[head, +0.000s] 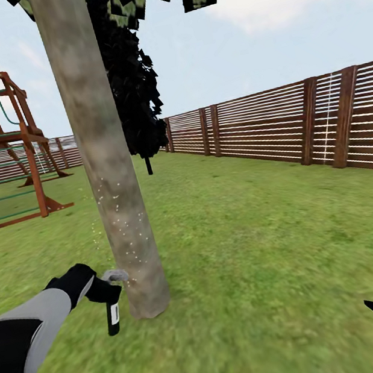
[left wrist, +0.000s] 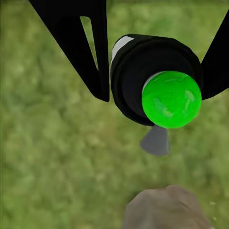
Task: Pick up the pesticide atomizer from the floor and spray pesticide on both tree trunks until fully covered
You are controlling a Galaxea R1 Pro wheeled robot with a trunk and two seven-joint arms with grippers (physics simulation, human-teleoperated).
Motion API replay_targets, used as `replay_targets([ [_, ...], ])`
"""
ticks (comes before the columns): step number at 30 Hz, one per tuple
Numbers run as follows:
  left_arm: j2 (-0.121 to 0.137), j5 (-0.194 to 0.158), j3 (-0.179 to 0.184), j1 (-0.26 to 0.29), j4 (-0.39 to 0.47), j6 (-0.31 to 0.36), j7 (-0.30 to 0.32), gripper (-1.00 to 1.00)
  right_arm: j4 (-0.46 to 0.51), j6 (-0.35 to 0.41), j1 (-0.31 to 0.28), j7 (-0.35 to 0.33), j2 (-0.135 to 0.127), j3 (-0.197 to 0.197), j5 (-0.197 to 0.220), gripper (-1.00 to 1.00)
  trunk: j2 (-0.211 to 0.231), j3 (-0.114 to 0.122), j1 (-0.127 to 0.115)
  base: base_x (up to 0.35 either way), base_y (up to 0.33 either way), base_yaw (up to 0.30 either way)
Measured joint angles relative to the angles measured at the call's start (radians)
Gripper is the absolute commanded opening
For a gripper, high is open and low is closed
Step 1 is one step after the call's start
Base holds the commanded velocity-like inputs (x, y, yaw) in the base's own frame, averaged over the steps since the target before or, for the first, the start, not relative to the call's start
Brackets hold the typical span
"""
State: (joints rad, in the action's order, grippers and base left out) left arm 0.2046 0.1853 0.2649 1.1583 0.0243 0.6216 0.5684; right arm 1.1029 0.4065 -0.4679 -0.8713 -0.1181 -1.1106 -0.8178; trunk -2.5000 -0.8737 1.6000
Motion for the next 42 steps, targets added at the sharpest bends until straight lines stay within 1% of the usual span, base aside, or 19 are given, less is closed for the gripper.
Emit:
replay_targets([
  [3,0.004,-0.003,-0.009,0.000,0.017,0.003,0.001,-1.00,0.000,0.000,0.000,0.000,0.000,0.000,0.000,1.00,0.000,0.000,0.000,0.000,0.000,0.000],
  [5,0.007,-0.008,-0.015,0.000,0.094,0.021,0.013,-1.00,0.000,0.000,0.000,0.000,0.000,0.000,0.000,1.00,0.000,0.000,0.000,0.000,0.000,0.000],
  [6,0.008,-0.010,-0.015,0.002,0.145,0.058,0.029,-1.00,0.000,0.000,0.000,0.000,0.000,0.000,0.000,1.00,0.000,0.000,0.000,0.000,0.000,0.000],
  [8,0.018,-0.007,-0.012,0.005,0.256,0.165,0.062,-1.00,0.000,0.000,0.000,0.001,0.000,0.000,0.000,1.00,0.000,0.000,0.000,0.000,0.000,0.000],
  [10,0.027,-0.005,-0.012,0.008,0.349,0.229,0.084,-1.00,0.000,0.000,0.000,0.001,0.000,0.000,0.000,1.00,0.000,0.000,0.000,0.000,0.000,0.000],
  [14,0.051,0.001,-0.012,0.031,0.460,0.338,0.093,-1.00,0.000,0.000,0.000,0.002,0.000,0.000,-0.001,1.00,0.000,0.000,0.000,0.000,0.000,0.000],
  [16,0.064,0.003,-0.011,0.056,0.478,0.353,0.095,-1.00,0.000,0.000,0.000,0.002,0.000,0.000,-0.001,1.00,0.000,0.000,0.000,0.000,0.000,0.000],
  [18,0.078,0.007,-0.010,0.072,0.483,0.357,0.095,-1.00,0.000,0.000,0.000,0.002,0.000,0.000,-0.001,1.00,0.000,0.000,0.000,0.000,0.000,0.000],
  [21,0.115,0.009,-0.010,0.087,0.485,0.358,0.096,-1.00,0.000,0.000,0.000,0.002,0.000,0.000,-0.001,1.00,0.000,0.000,0.000,0.000,0.000,0.000],
  [24,0.128,0.004,-0.009,0.098,0.485,0.360,0.096,-1.00,-0.001,-0.001,0.000,0.002,0.000,0.000,-0.001,1.00,0.000,0.000,0.000,0.000,0.000,0.000],
  [30,0.126,0.001,0.001,0.092,0.473,0.357,0.095,-1.00,-0.001,0.000,0.000,0.002,0.000,0.000,-0.001,1.00,0.000,0.000,0.000,0.000,0.000,0.000],
  [31,0.124,0.001,0.001,0.089,0.462,0.354,0.095,-1.00,-0.001,-0.001,0.000,0.002,0.000,0.000,-0.001,1.00,0.000,0.000,0.000,0.000,0.000,0.000],
  [33,0.109,0.000,0.002,0.073,0.397,0.347,0.094,-1.00,-0.001,0.000,0.000,0.002,0.000,0.000,-0.001,1.00,0.000,0.000,0.000,0.000,0.000,0.000],
  [35,0.099,0.003,0.003,0.027,0.335,0.271,0.092,-1.00,-0.001,-0.001,0.000,0.002,0.000,0.000,-0.001,1.00,0.000,0.000,0.000,0.000,0.000,0.000],
  [36,0.098,0.004,0.002,0.015,0.315,0.248,0.090,-1.00,-0.001,0.000,0.000,0.001,0.000,0.000,-0.001,1.00,0.000,0.000,0.000,0.000,0.000,0.000],
  [38,0.095,0.003,0.003,-0.007,0.278,0.229,0.086,-1.00,-0.001,0.000,0.000,0.000,0.000,0.000,0.000,1.00,0.000,0.000,0.000,0.000,0.000,0.000],
  [39,0.095,0.003,0.002,-0.029,0.267,0.216,0.085,-1.00,-0.002,0.000,0.000,0.000,0.000,0.000,-0.001,1.00,0.000,0.000,0.000,0.000,0.000,0.000],
  [40,0.095,0.002,0.002,-0.050,0.262,0.183,0.083,-1.00,-0.002,0.000,0.000,0.000,0.001,0.001,-0.001,1.00,0.000,0.000,0.000,0.000,0.000,0.000],
  [42,0.096,0.005,0.001,-0.078,0.258,0.145,0.056,-1.00,-0.001,0.000,0.000,0.000,0.001,0.001,-0.001,1.00,0.000,0.000,0.000,0.000,0.000,0.000],
])
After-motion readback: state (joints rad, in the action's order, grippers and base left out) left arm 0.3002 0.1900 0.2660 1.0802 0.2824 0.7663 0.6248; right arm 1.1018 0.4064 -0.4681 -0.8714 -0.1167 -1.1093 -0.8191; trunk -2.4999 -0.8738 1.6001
